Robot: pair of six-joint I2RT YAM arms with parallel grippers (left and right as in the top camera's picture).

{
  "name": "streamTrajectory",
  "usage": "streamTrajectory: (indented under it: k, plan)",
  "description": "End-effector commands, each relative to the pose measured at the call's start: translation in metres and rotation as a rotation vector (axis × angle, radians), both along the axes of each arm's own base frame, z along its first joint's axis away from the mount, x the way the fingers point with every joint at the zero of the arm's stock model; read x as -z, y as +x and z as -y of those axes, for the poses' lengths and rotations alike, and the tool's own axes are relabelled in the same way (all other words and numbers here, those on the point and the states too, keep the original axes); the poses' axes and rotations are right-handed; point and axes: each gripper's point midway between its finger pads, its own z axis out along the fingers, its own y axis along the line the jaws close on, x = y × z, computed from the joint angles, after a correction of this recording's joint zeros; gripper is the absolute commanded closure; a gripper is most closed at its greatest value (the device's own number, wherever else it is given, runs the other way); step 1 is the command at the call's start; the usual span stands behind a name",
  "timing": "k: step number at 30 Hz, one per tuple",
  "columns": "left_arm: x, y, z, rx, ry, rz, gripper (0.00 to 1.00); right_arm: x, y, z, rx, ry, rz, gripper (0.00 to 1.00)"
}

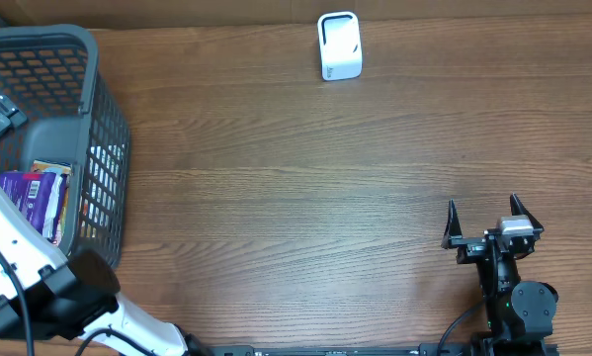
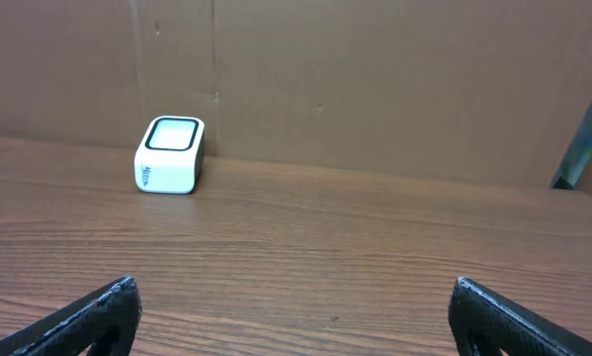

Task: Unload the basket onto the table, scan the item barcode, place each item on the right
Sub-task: 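Move the left gripper over the basket and lower it inside, then grasp the purple Carefree box in the basket with the left gripper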

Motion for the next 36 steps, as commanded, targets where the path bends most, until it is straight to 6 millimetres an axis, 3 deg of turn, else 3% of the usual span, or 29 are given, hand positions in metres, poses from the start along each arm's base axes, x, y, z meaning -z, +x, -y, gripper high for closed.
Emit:
streamTrajectory:
  k: [1,5,8,17,22,28,36]
  plan:
    - [0.002,-0.011,-0.011,-0.010,0.002,-0.026,0.00,0.002,0.000,0.000,0.001,-0.003,0.005,0.00]
    - [0.008,-0.012,-0.009,0.051,-0.057,-0.019,0.00,0.002,0.000,0.000,0.001,-0.003,0.005,0.00]
    - [0.025,-0.009,-0.004,0.115,-0.113,-0.038,0.00,0.001,0.000,0.000,0.001,-0.003,0.006,0.00]
    - [0.110,0.009,0.020,0.349,-0.250,-0.155,0.00,0.002,0.000,0.000,0.001,-0.003,0.005,0.00]
    - [0.145,0.000,0.015,0.366,-0.242,-0.239,0.00,0.001,0.000,0.000,0.001,-0.003,0.006,0.00]
    - [0.160,0.006,-0.009,0.335,-0.138,-0.254,0.00,0.002,0.000,0.000,0.001,-0.003,0.005,0.00]
    - [0.192,0.012,-0.015,0.414,-0.111,-0.275,0.00,0.001,0.000,0.000,0.001,-0.003,0.006,0.00]
